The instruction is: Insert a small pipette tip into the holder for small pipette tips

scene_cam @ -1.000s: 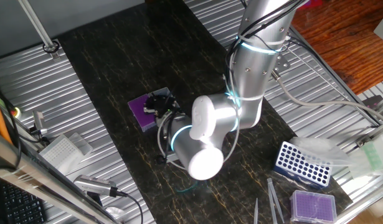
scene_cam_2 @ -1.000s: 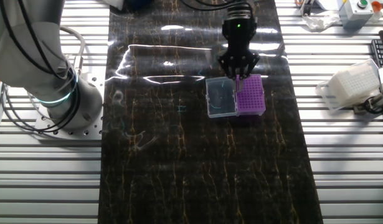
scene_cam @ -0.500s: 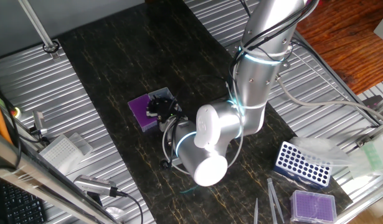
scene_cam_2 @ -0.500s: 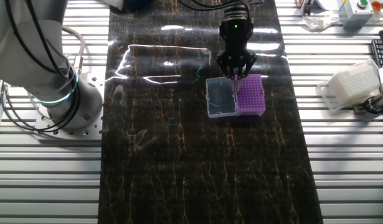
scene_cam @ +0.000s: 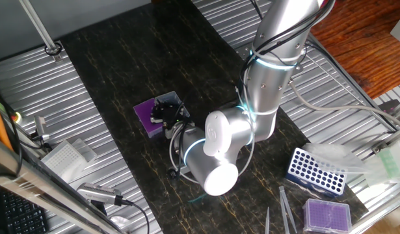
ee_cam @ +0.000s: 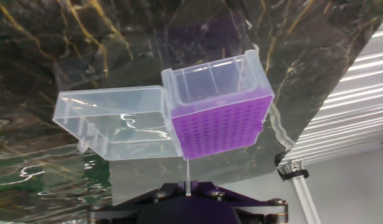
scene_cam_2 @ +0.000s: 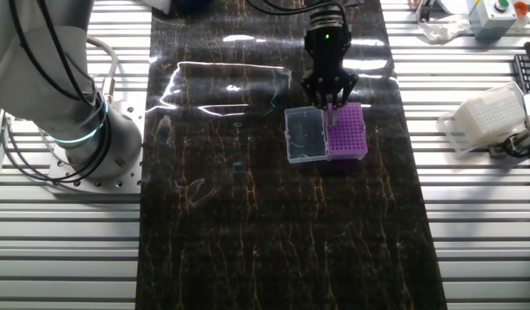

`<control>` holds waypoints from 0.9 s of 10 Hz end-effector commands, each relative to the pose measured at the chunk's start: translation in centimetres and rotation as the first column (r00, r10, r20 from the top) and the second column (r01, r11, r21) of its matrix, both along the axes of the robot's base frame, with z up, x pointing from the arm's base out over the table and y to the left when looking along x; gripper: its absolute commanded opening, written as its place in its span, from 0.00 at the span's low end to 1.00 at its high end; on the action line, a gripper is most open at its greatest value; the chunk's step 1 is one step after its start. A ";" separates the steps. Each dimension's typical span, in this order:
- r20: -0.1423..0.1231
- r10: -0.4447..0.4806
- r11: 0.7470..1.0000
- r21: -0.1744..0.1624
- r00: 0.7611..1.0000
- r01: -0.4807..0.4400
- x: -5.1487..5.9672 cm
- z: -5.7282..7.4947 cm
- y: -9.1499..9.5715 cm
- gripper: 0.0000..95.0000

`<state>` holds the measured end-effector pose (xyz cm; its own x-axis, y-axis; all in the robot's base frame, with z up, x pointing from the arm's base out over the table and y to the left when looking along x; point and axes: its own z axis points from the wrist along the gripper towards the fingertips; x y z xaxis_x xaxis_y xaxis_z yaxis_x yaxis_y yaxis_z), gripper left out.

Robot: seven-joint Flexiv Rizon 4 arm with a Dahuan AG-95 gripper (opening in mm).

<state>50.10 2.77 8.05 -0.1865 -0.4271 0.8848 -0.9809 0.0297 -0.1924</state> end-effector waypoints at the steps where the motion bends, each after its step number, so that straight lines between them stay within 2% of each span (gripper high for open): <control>1: -0.006 0.015 1.000 -0.004 1.000 -0.016 0.3 -0.2 -0.1 0.00; 3: -0.012 0.031 0.999 -0.018 0.999 -0.031 0.4 -0.5 -0.1 0.00; 9: -0.001 0.041 0.999 -0.026 0.999 -0.041 0.7 -1.4 0.0 0.00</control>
